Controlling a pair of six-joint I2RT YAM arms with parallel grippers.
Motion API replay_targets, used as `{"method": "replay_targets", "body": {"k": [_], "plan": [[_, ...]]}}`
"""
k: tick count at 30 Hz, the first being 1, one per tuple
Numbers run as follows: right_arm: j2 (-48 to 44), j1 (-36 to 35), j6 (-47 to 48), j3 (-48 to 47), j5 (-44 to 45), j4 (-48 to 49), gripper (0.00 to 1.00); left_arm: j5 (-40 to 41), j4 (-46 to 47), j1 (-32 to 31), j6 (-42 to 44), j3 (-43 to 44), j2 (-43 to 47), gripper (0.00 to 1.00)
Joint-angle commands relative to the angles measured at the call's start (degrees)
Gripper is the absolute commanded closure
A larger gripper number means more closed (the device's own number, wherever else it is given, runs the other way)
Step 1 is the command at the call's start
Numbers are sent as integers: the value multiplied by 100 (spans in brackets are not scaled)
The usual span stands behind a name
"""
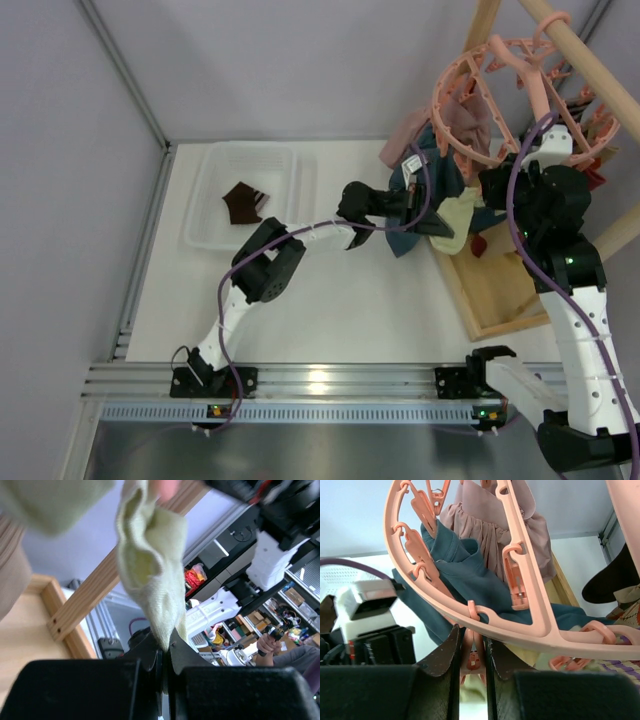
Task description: Remove the socks clipped to the hanger
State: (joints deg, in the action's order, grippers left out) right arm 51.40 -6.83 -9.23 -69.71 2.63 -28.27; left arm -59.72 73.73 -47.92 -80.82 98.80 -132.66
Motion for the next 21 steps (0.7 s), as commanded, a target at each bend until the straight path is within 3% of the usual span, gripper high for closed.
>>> {"method": "replay_targets", "body": {"k": [1,8,11,12,14,15,17,20,21], "plan": [[11,94,-219,-113,53,305,100,-233,133,151,215,-431,205,100],[2,103,-421,-209,-70,235,100,-119,97,432,601,-1767,539,100],[-7,112,-430,-244,-79,147,100,13,-506,713,1223,-2303,1352,100],[-7,112,-439,-253,-79,120,100,179,-2275,905,2427,-2356,1653,100],[-7,112,-474,-297,-96,50,100,923,-4784,1117,4109,-2070,2277,100],[-7,103,-474,-306,-105,-28,100,2276,-6425,1275,5223,-1928,2741,100],[2,103,-500,-324,-96,-82,100,3252,-7239,1460,5558,-1751,3121,100],[-7,103,-518,-341,-114,-178,100,4413,-7821,2180,5331,-1969,3526,100],[-16,94,-509,-350,-131,-222,100,5130,-7978,2512,5296,-2196,3641,100]]}}
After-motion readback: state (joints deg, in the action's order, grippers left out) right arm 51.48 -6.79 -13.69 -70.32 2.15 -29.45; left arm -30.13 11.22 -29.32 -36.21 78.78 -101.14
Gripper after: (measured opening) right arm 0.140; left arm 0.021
